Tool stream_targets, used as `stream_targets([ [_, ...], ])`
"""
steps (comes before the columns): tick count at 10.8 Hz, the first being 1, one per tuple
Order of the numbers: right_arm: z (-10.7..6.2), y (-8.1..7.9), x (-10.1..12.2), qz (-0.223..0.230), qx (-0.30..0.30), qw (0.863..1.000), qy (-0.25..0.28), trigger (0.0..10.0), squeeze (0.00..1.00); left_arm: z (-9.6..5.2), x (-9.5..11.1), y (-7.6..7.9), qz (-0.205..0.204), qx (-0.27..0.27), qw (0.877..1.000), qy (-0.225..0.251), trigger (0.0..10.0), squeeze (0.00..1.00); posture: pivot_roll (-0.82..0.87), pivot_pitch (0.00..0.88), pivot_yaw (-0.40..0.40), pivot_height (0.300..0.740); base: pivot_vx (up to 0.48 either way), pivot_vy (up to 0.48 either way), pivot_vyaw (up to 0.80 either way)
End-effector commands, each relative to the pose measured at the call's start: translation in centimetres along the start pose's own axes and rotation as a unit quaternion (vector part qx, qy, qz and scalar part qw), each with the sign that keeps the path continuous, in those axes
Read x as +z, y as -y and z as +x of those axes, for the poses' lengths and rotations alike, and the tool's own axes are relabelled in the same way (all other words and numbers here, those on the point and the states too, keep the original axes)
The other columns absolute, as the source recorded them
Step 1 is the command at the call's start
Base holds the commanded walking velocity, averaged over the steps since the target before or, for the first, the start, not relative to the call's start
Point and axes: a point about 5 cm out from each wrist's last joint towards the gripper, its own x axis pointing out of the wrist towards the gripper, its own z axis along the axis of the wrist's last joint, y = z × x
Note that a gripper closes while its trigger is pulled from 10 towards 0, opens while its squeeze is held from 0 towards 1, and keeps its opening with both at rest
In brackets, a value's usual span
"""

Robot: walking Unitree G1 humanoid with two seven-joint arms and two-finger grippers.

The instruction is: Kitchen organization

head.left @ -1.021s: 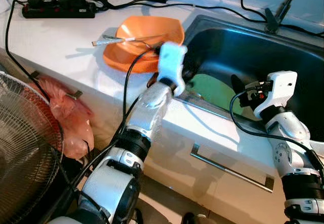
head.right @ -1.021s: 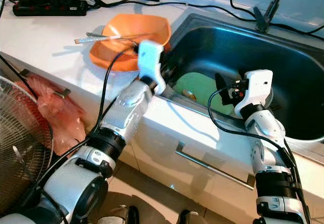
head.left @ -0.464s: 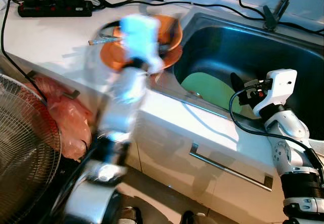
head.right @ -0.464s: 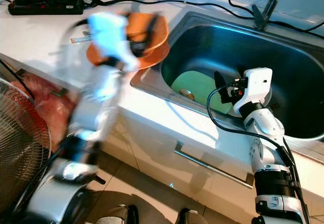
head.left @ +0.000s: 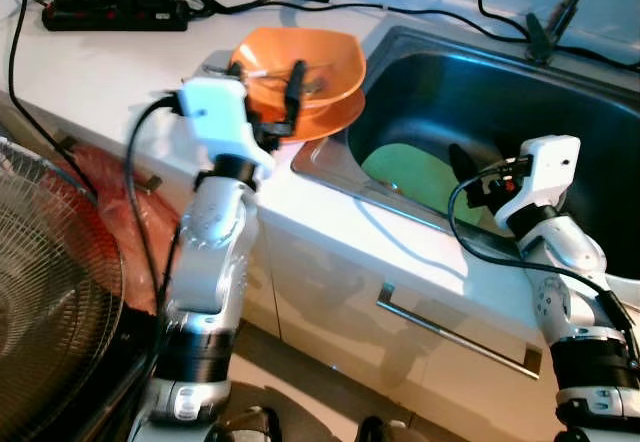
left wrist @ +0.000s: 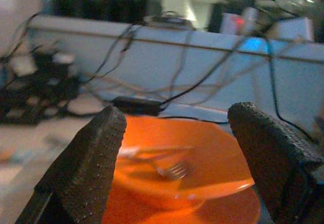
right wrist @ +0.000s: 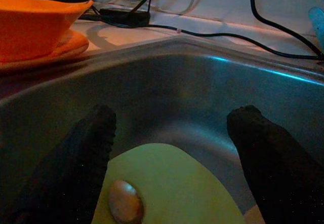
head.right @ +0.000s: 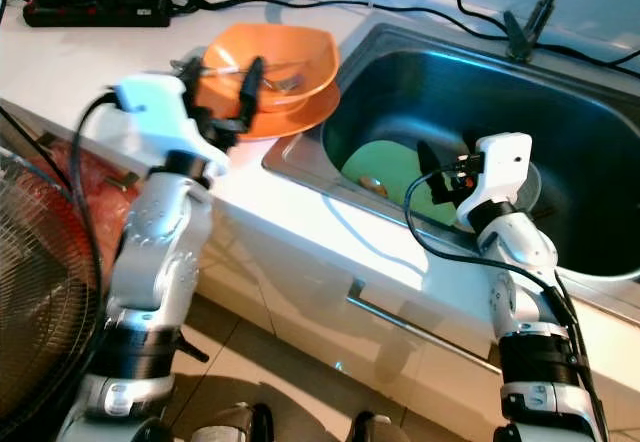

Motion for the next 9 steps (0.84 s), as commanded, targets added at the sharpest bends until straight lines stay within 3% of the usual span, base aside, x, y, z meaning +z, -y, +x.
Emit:
stream_targets([
  [1, 0.0, -0.2, -0.2, 0.005, 0.007, 1.000, -0.002, 10.0, 0.00, -0.7, -0.2, -1.2, -0.026, 0.038, 0.999, -0.007, 10.0, 0.00, 0.08, 0.124, -0.035, 0.740, 0.000, 0.000, 0.00],
  [3, 0.0, -0.2, -0.2, 0.006, 0.012, 1.000, -0.003, 10.0, 0.00, -2.0, -1.5, -3.2, -0.079, 0.100, 0.991, -0.032, 10.0, 0.00, 0.08, 0.122, -0.040, 0.740, 0.000, 0.000, 0.00],
  [5, 0.2, -0.3, -0.1, 0.006, 0.016, 1.000, -0.004, 10.0, 0.00, -2.7, -2.0, -4.1, -0.105, 0.129, 0.985, -0.037, 10.0, 0.00, 0.09, 0.144, -0.056, 0.740, 0.000, 0.000, 0.00],
  [7, 0.3, -0.5, -0.2, 0.010, 0.018, 1.000, -0.003, 10.0, 0.00, -2.6, -2.2, -5.3, -0.114, 0.150, 0.981, -0.038, 10.0, 0.00, 0.09, 0.151, -0.061, 0.740, 0.000, 0.000, 0.00],
  [9, 0.4, -0.6, -0.1, 0.013, 0.023, 1.000, -0.002, 10.0, 0.00, -1.3, -2.3, -6.2, -0.116, 0.153, 0.981, -0.033, 10.0, 0.00, 0.09, 0.157, -0.066, 0.740, 0.000, 0.000, 0.00],
])
